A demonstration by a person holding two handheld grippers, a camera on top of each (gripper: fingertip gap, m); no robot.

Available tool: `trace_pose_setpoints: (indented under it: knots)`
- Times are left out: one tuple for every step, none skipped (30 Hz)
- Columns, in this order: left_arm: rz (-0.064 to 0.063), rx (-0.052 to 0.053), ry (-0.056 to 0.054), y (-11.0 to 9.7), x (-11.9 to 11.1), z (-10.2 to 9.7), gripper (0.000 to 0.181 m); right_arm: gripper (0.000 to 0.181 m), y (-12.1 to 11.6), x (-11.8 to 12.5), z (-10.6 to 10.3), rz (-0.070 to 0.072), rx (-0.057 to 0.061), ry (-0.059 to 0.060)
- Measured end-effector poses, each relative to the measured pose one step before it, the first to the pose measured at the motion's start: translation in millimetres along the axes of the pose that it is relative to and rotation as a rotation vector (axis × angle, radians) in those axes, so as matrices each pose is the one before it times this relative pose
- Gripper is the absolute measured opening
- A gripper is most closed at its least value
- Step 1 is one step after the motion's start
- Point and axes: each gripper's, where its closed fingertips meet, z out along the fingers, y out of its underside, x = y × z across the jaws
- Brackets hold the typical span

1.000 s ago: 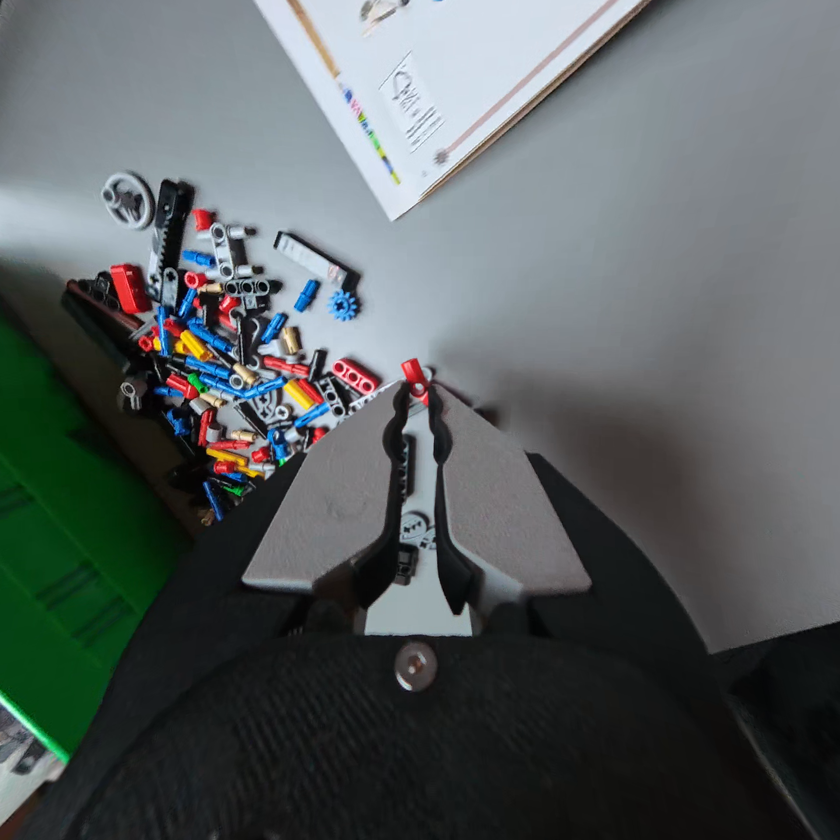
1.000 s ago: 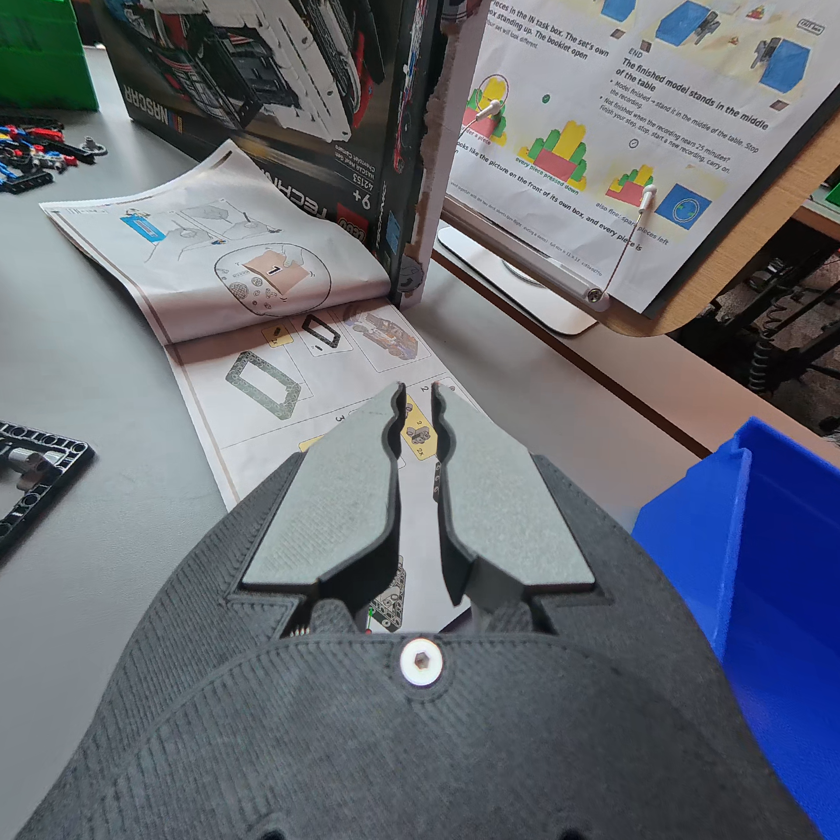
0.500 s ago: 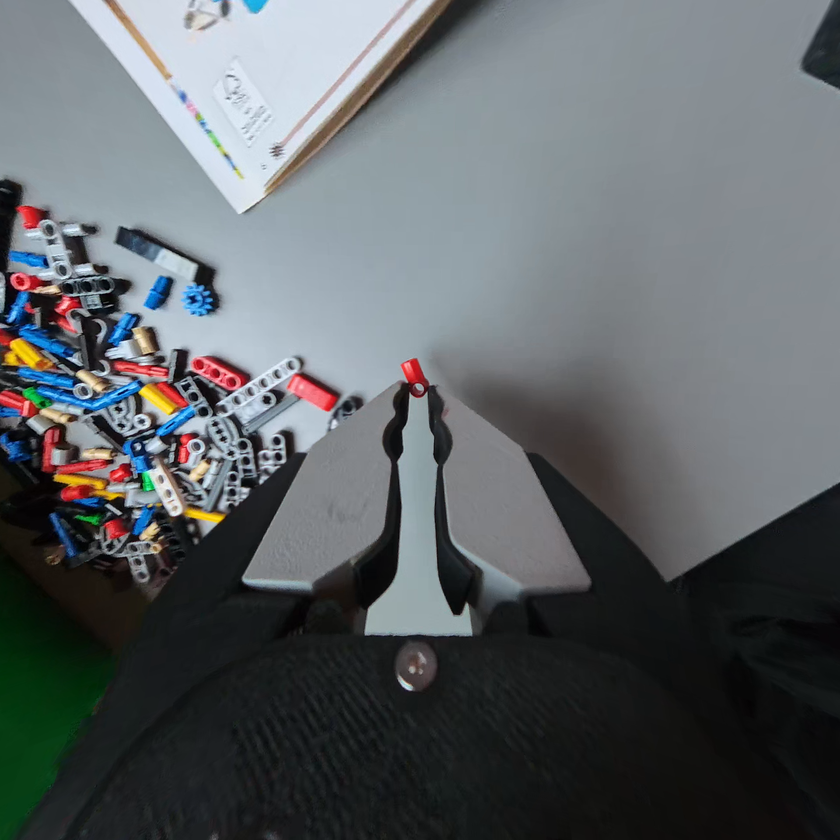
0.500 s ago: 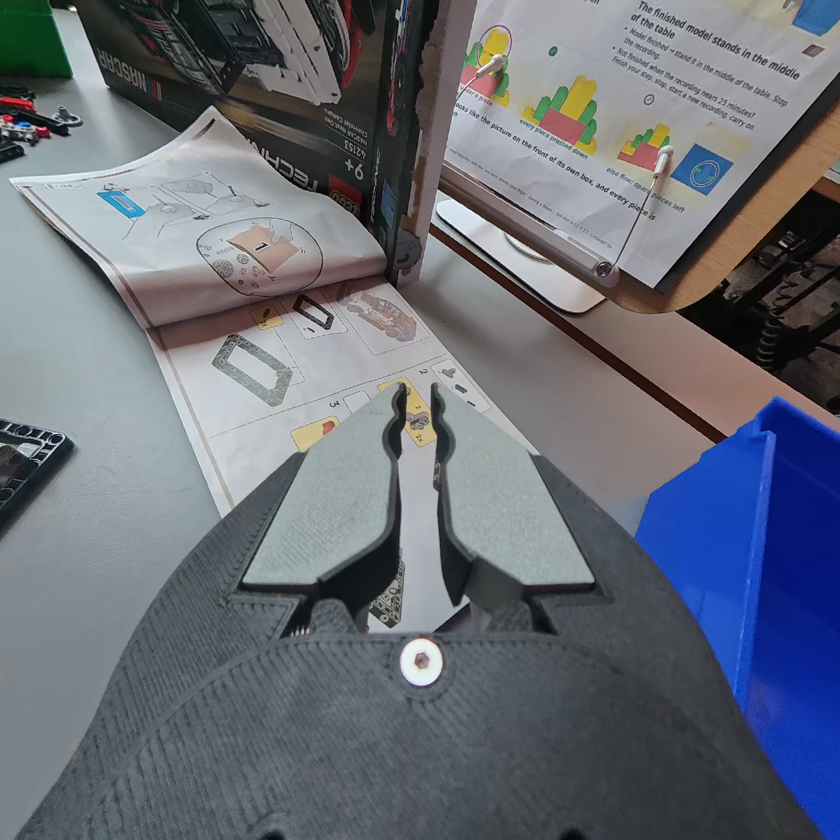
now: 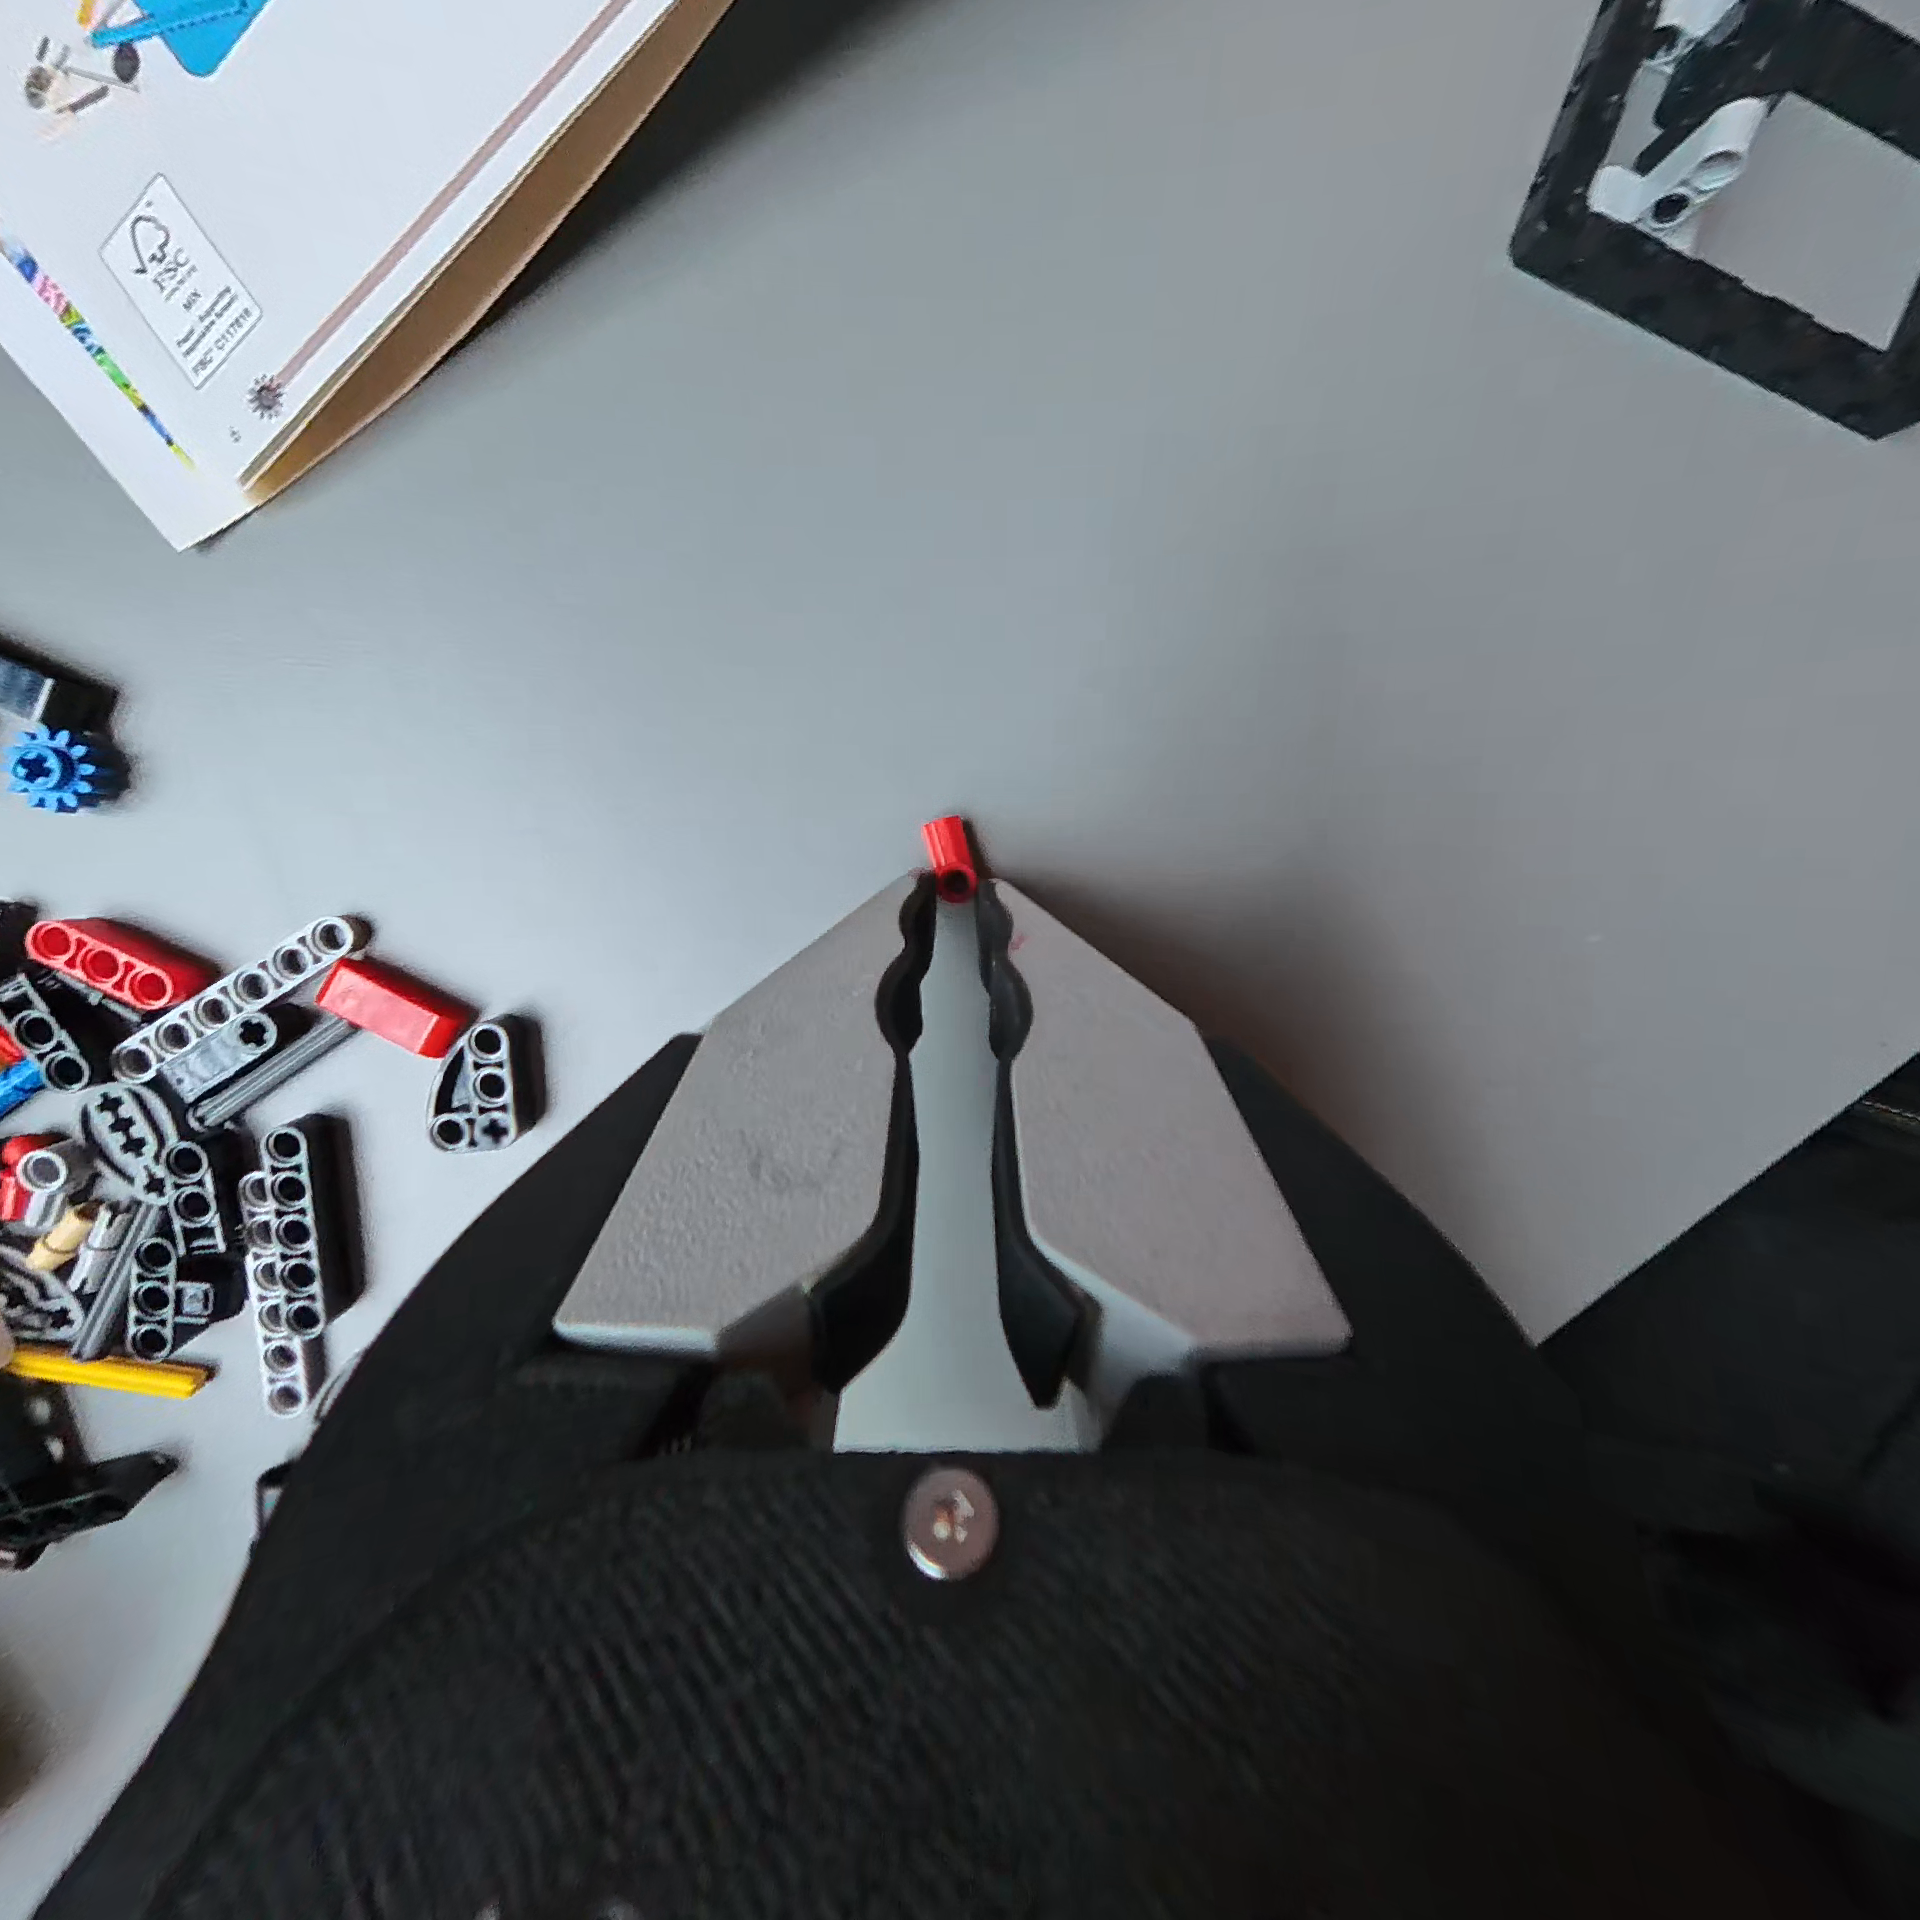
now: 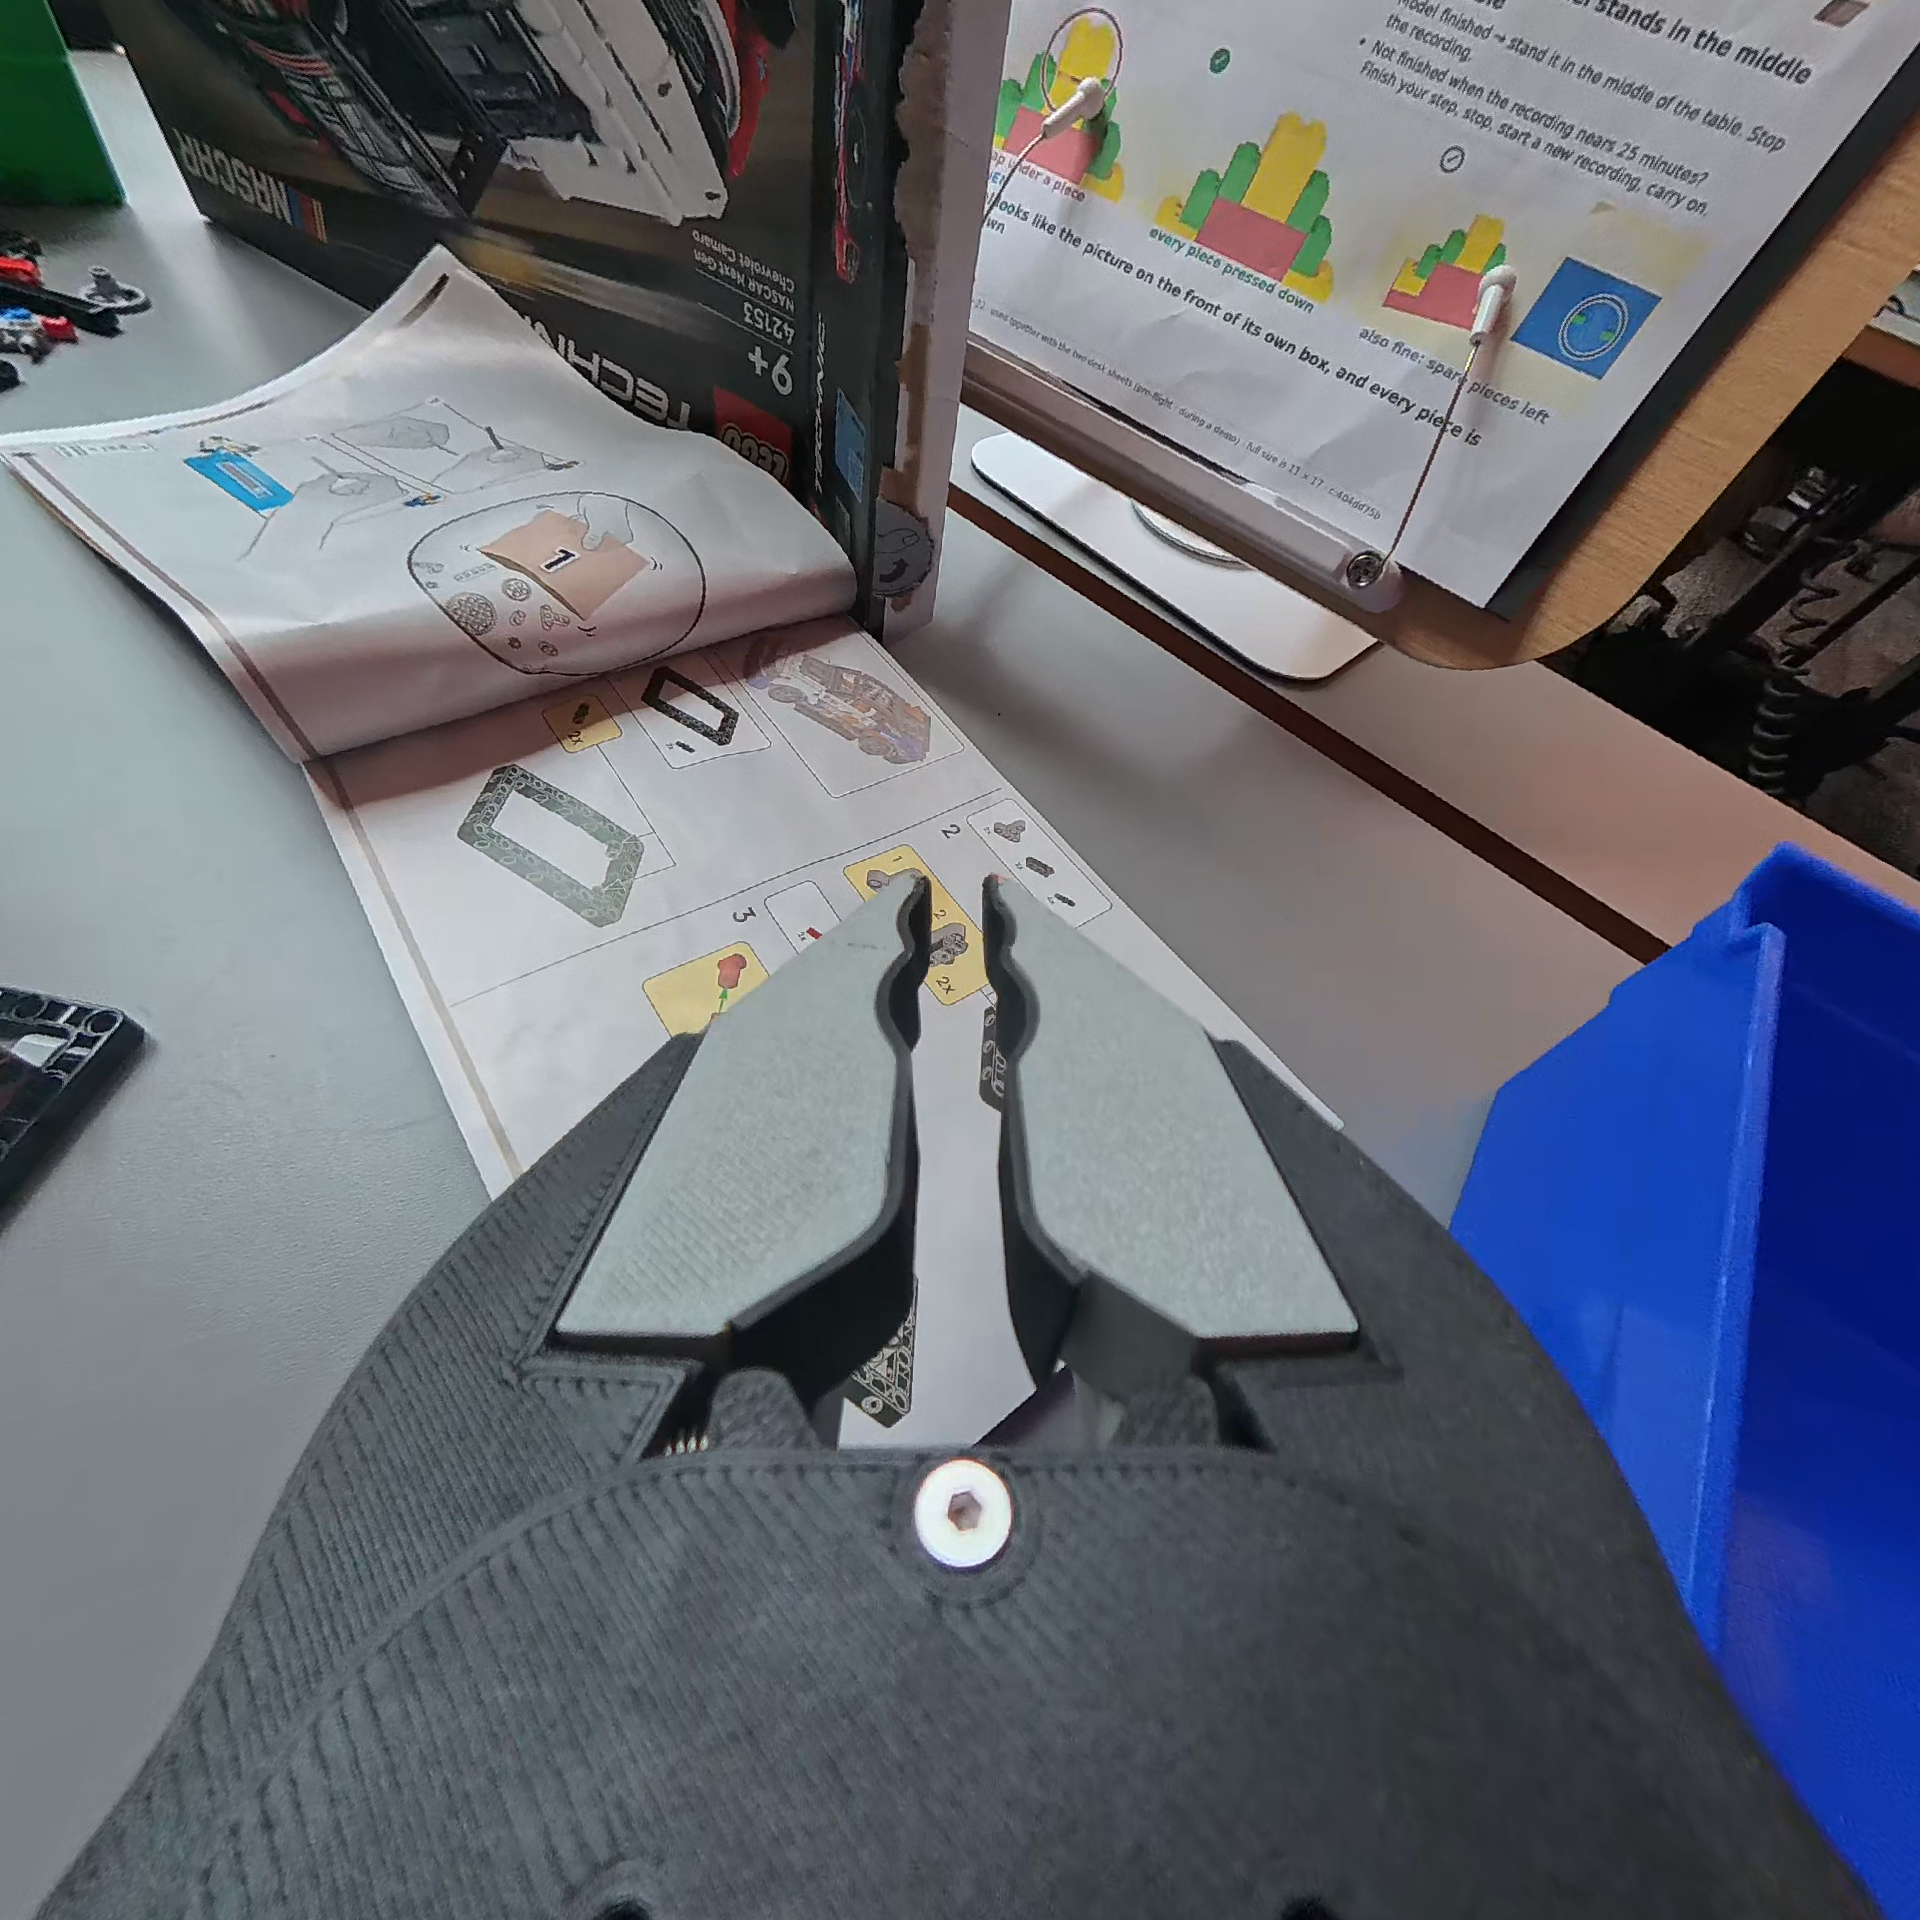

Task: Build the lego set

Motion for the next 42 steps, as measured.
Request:
trace_pose_setpoints:
  knots:
    - [0.0114,0.0108,0.0042,-0.98,3.92,0.86,0.005,0.006,-0.20,-0.14,0.05,-0.0004,0.0004,-0.0005]
    - [0.0096,0.0074,0.0013,-1.00,3.91,0.90,0.005,0.006,0.11,-0.46,0.31,-0.0011,-0.0007,-0.0015]
    - [0.0067,0.0030,0.0017,-0.88,4.31,0.84,0.006,0.006,0.42,-0.31,0.41,-0.0016,-0.0028,-0.0008]
    - [0.0096,0.0002,0.0115,-0.94,5.95,0.80,0.008,0.006,0.48,-0.40,0.46,-0.0025,-0.0030,-0.0003]
    - [0.0107,-0.0001,0.0092,-1.15,5.90,0.98,0.010,0.006,0.34,-0.56,0.37,-0.0031,-0.0028,-0.0005]
    - [0.0095,0.0024,0.0054,-1.71,5.21,1.27,0.013,0.006,-0.03,-0.69,0.21,-0.0033,-0.0018,-0.0014]
    - [0.0092,0.0025,0.0125,-1.63,6.00,1.32,0.013,0.006,-0.32,-0.99,0.04,-0.0032,0.0000,-0.0020]
    - [0.0109,0.0046,0.0173,-1.51,6.61,1.29,0.014,0.006,-0.54,-0.92,0.00,-0.0029,0.0012,-0.0016]
    - [0.0087,0.0057,0.0094,-1.31,4.63,1.02,0.016,0.005,-0.43,-0.95,0.03,-0.0025,0.0011,-0.0016]
    - [0.0055,0.0039,0.0056,-1.04,2.95,0.51,0.017,0.005,0.16,-0.74,0.27,-0.0024,-0.0011,-0.0005]
    - [0.0042,0.0073,0.0071,-1.72,2.28,-0.17,0.017,0.005,0.60,-0.59,0.43,-0.0020,-0.0025,0.0000]
    - [0.0061,0.0086,0.0130,-2.73,2.60,-0.70,0.019,0.005,0.69,-0.70,0.60,-0.0012,-0.0027,-0.0014]
    - [0.0122,0.0153,0.0151,-4.74,2.53,-1.46,0.021,0.005,0.81,-0.67,0.57,-0.0008,-0.0035,-0.0017]
    - [0.0159,0.0208,0.0126,-6.64,1.75,-2.17,0.027,0.005,0.45,-0.79,0.65,-0.0005,-0.0026,-0.0025]
    - [0.0140,0.0165,0.0082,-7.05,0.27,-2.77,0.031,0.005,0.27,-1.13,0.71,-0.0002,-0.0014,-0.0041]
    - [0.0132,0.0126,0.0037,-7.45,-1.25,-3.24,0.034,0.005,0.34,-1.07,0.63,-0.0013,-0.0010,-0.0029]
    - [0.0156,0.0147,0.0019,-8.54,-2.32,-3.58,0.037,0.005,0.05,-0.65,0.66,-0.0046,-0.0001,0.0005]
    - [0.0184,0.0149,0.0048,-9.11,-2.79,-3.57,0.038,0.005,0.11,-0.64,0.62,-0.0067,-0.0010,0.0011]
    - [0.0222,0.0166,-0.0029,-10.18,-4.68,-3.47,0.040,0.005,0.17,-0.64,0.45,-0.0053,-0.0027,0.0008]
    - [0.0258,0.0280,-0.0170,-12.14,-7.43,-3.04,0.040,0.005,-0.19,-0.59,0.31,-0.0030,-0.0013,0.0002]
    - [0.0298,0.0422,-0.0230,-13.99,-8.86,-1.92,0.041,0.005,-0.70,-0.76,-0.05,-0.0013,0.0019,-0.0007]
    - [0.0298,0.0539,-0.0149,-14.62,-8.35,-0.11,0.040,0.005,-0.93,-0.92,-0.15,-0.0001,0.0036,-0.0018]
    - [0.0242,0.0514,0.0035,-12.30,-6.23,2.06,0.040,0.005,-0.89,-1.10,-0.04,0.0002,0.0026,-0.0026]
    - [0.0131,0.0458,0.0053,-9.80,-6.11,4.33,0.040,0.005,-0.47,-1.01,0.05,0.0011,0.0016,-0.0018]
    - [0.0060,0.0397,0.0063,-7.19,-5.31,5.89,0.040,0.005,-0.43,-0.92,0.08,0.0035,0.0024,-0.0006]
    - [0.0001,0.0399,0.0053,-5.70,-4.43,6.75,0.039,0.005,-0.42,-1.38,0.15,0.0044,0.0038,-0.0026]
    - [-0.0004,0.0437,0.0041,-4.87,-3.40,6.95,0.038,0.005,-0.14,-1.14,0.08,0.0052,0.0038,-0.0012]
    - [0.0034,0.0458,-0.0022,-4.07,-2.81,6.04,0.037,0.005,0.35,-0.39,0.07,0.0063,0.0040,0.0027]
    - [0.0095,0.0441,-0.0115,-2.81,-2.75,4.42,0.034,0.005,0.13,-0.02,-0.12,0.0084,0.0067,0.0027]
    - [0.0124,0.0451,-0.0233,-1.86,-3.45,2.44,0.030,0.005,-0.76,-0.09,-0.25,0.0121,0.0133,-0.0010]
    - [0.0024,0.0370,-0.0083,-0.18,-0.53,0.83,0.027,0.004,-1.97,-0.64,-0.87,0.0172,0.0228,-0.0066]
    - [-0.0197,0.0177,0.0199,0.12,3.73,-0.38,0.026,0.004,-3.21,-1.44,-1.26,0.0228,0.0331,-0.0116]
    - [-0.0350,0.0082,0.0343,-1.55,6.15,-1.17,0.028,0.003,-5.54,-3.12,-2.22,0.0246,0.0503,-0.0198]
    - [-0.0231,0.0234,0.0364,-3.96,7.41,-1.36,0.031,0.001,-7.20,-5.39,-2.54,0.0212,0.0632,-0.0320]
    - [-0.0037,0.0315,0.0129,-3.66,4.82,-1.41,0.028,0.001,-5.79,-6.11,-1.86,0.0168,0.0507,-0.0348]
    - [0.0089,0.0183,-0.0021,-1.37,2.32,-0.93,0.025,0.000,-2.52,-4.87,-0.68,0.0098,0.0247,-0.0247]
    - [0.0092,0.0064,-0.0019,0.28,1.17,-0.70,0.023,0.000,-0.06,-2.99,0.44,0.0009,0.0073,-0.0108]
    - [0.0000,0.0031,0.0119,0.67,1.74,-0.68,0.023,0.000,1.62,-1.98,1.01,-0.0059,-0.0017,-0.0015]
    - [-0.0119,0.0027,0.0191,0.98,1.66,-0.81,0.022,0.000,2.80,-1.55,1.06,-0.0092,-0.0103,0.0028]
    - [-0.0176,0.0014,0.0098,1.56,-0.52,-0.51,0.023,0.000,3.22,-1.47,0.38,-0.0092,-0.0139,0.0038]
    - [-0.0149,-0.0009,0.0073,1.90,-1.10,-0.21,0.023,0.000,2.08,-1.58,-0.27,-0.0052,-0.0058,0.0010]
    - [-0.0127,-0.0011,0.0080,1.83,-0.70,0.11,0.023,0.000,1.00,-1.45,-0.24,0.0025,0.0023,-0.0027]
